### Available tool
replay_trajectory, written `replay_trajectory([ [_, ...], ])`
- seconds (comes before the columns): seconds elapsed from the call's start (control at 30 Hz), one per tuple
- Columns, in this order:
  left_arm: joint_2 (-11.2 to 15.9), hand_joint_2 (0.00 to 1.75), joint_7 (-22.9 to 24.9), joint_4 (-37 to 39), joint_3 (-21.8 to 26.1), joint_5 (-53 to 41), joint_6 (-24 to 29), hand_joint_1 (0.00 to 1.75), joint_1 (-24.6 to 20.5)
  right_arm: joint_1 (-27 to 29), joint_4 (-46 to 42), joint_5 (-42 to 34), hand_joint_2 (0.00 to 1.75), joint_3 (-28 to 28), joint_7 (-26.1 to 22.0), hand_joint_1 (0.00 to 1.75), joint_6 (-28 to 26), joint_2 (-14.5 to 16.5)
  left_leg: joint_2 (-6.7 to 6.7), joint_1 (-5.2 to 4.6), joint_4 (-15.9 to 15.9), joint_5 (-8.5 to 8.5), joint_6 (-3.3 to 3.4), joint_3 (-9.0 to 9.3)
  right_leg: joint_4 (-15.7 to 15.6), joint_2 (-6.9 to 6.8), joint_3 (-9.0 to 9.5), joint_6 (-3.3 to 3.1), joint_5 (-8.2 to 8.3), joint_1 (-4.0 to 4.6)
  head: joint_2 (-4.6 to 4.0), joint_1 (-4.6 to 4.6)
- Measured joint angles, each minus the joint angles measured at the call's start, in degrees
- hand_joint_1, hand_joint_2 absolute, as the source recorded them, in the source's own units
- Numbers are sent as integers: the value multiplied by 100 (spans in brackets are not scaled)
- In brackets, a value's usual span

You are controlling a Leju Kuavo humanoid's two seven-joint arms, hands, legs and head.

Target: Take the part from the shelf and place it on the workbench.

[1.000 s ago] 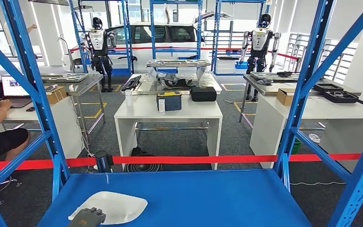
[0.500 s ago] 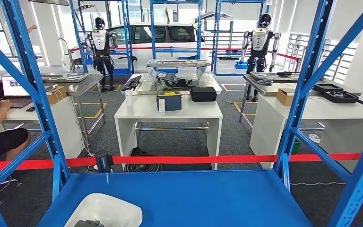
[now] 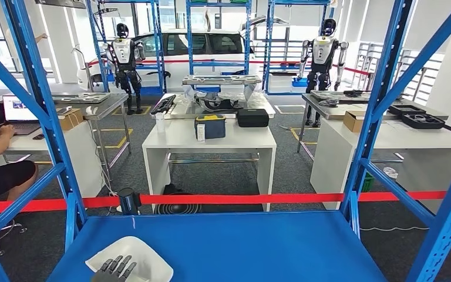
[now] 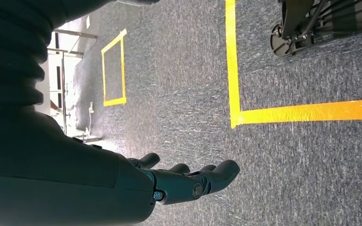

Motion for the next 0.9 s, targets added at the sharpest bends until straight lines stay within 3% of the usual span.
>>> replay_trajectory([
  [0.07,3,0,-44,-6,37,53,-28,0,-6,-3,0,20,175,1,4,0,-1,0,0,0,0,0,0,6,0,0,8,0,-1,0,0,0],
  [0.2,22,175,-124,-28,145,106,-100,0,-9,-14,-1,63,175,8,42,0,0,0,-2,0,-1,-1,-1,18,0,-2,17,-1,-6,0,0,0],
  [0.37,34,175,-115,-44,184,36,-94,0,1,-23,-1,76,175,13,69,0,-4,0,-2,0,-1,-1,-2,21,0,-5,18,-1,-8,0,0,0],
  [0.5,34,0,-102,-51,211,-8,-77,0,4,-23,-1,92,175,13,69,0,-9,0,-1,0,-1,-1,-2,23,0,-4,19,-1,-7,0,0,0],
  [0.9,-1,0,-587,-91,412,204,368,0,122,-29,-1,110,175,13,58,0,-13,0,-3,-1,0,-2,-2,23,0,-4,16,2,-11,-2,0,0],
])
